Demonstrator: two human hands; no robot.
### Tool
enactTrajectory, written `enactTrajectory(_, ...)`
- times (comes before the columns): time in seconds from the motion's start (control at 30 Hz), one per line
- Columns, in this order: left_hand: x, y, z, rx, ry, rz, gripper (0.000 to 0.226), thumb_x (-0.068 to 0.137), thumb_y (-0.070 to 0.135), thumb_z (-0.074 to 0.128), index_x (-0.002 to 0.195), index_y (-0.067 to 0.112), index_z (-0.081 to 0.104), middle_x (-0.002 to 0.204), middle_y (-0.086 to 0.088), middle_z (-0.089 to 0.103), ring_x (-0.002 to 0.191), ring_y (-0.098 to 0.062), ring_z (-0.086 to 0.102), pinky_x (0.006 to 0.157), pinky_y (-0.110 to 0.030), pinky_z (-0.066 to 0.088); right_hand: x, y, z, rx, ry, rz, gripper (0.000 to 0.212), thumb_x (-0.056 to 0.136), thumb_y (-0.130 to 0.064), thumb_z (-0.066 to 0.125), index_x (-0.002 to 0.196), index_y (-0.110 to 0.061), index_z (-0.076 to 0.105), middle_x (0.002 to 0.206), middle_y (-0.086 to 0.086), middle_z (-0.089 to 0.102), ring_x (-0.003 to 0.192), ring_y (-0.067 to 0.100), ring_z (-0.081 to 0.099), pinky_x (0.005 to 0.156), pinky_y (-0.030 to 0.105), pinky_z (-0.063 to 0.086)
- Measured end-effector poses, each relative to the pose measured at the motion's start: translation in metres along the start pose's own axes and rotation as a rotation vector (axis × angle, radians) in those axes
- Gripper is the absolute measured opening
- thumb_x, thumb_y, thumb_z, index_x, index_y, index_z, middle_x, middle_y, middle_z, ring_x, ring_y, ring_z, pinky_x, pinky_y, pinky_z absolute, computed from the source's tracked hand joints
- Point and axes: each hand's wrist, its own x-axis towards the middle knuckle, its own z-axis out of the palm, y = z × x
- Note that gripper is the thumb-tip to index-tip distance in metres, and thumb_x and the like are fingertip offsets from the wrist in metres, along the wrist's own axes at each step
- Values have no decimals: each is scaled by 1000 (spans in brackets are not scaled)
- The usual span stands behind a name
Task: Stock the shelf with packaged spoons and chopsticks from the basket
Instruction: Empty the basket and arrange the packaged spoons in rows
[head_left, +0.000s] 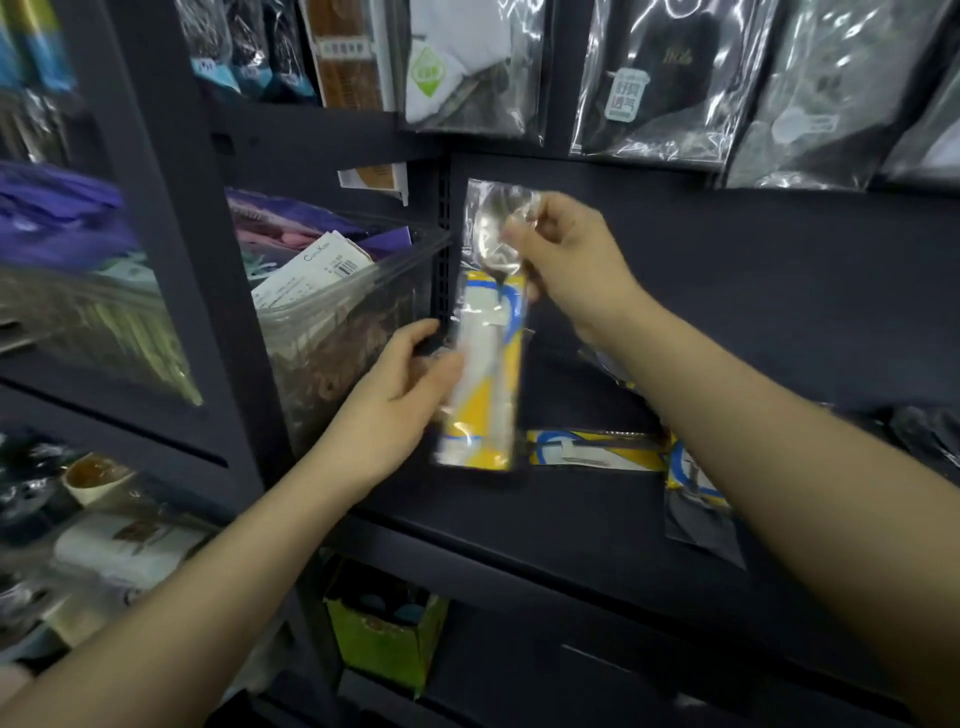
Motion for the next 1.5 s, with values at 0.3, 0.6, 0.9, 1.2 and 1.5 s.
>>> enactTrajectory(0.3, -9, -41, -29, 1034, -167, 14, 55, 90, 25, 50, 141, 29, 30, 150, -14, 22, 135, -37, 28, 110, -43, 30, -27, 65, 66, -6, -93, 539, 15, 87, 2, 52, 96, -10, 47, 104, 18, 57, 68, 24, 65, 56, 29, 60)
enactTrajectory(0.6, -6, -62, -28, 1028, -137, -7, 43, 95, 20, 40, 138, 17, 39, 146, -18, 33, 134, -34, 32, 110, -40, 32, -33, 59, 17, -461, -672, 324, 36, 83, -16, 68, 116, -5, 59, 92, 2, 62, 77, 4, 57, 78, 23, 45)
enactTrajectory(0.9, 4, -38, -24, 753, -54, 137, 33, 92, 17, 49, 123, 7, 55, 130, -11, 52, 123, -22, 46, 97, -8, 25, -25, 44, 12, -271, -701, 190, 20, 80, 2, 66, 73, -12, 54, 67, 5, 62, 53, 9, 58, 49, 20, 44)
enactTrajectory(1.2, -12, -9, -8, 389, 32, 57, 44, 87, 24, 58, 127, 29, 40, 78, 14, 57, 67, 2, 56, 64, -4, 40, 12, 24, 20, 126, 101, 207, 23, 84, -11, 65, 66, -16, 52, 65, 1, 54, 53, 8, 51, 52, 22, 43)
enactTrajectory(1.5, -28, -31, -24, 930, -152, 148, 60, 81, 55, 32, 119, 17, 60, 119, -7, 60, 112, -27, 57, 98, -38, 46, -18, 87, 44, 161, 67, 678, 28, 91, -7, 55, 65, -14, 45, 66, 4, 48, 56, 12, 48, 35, 13, 44)
